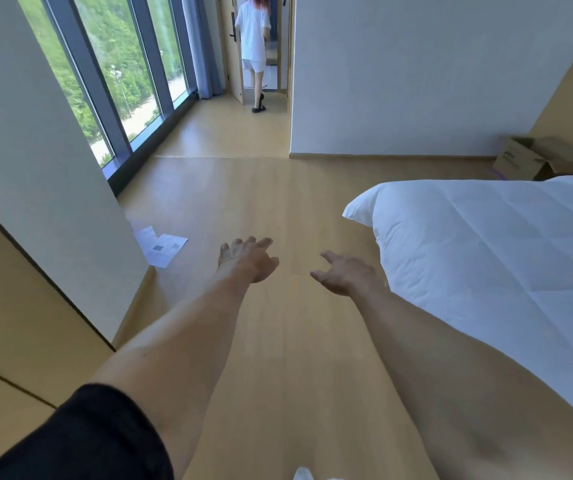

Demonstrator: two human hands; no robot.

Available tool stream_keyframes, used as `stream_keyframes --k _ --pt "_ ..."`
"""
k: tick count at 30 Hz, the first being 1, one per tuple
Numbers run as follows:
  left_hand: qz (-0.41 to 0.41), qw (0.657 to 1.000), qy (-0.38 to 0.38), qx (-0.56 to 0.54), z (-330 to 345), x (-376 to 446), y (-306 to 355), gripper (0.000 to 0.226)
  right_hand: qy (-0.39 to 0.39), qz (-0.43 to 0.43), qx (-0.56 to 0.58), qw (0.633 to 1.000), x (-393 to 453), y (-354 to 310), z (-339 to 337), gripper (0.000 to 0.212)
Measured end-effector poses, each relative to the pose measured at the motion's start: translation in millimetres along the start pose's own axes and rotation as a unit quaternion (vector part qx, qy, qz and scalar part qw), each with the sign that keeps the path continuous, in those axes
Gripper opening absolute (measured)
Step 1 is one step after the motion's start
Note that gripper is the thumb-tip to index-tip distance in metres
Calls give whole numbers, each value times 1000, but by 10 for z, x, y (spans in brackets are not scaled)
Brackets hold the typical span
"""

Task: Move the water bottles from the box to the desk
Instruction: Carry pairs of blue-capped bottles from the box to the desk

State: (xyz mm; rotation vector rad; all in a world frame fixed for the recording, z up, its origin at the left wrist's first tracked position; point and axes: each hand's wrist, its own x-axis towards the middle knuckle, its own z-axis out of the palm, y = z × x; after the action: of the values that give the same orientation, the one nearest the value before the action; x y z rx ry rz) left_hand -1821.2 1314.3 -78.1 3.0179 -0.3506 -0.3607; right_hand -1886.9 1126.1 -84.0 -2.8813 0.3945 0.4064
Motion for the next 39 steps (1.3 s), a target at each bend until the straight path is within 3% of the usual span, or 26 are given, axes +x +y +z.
stream_keyframes --k 14,29,39 --pt "3 1000 -8 -4 -93 1610 346 59 -21 -5 -9 1000 1556 239 -298 64" --pt "92 996 -10 5 -644 4495 229 59 -2 79 16 997 3959 -59 -1085 65" --pt "100 995 -24 0 -922 5922 -45 59 -5 98 16 995 5280 -291 -1520 63"
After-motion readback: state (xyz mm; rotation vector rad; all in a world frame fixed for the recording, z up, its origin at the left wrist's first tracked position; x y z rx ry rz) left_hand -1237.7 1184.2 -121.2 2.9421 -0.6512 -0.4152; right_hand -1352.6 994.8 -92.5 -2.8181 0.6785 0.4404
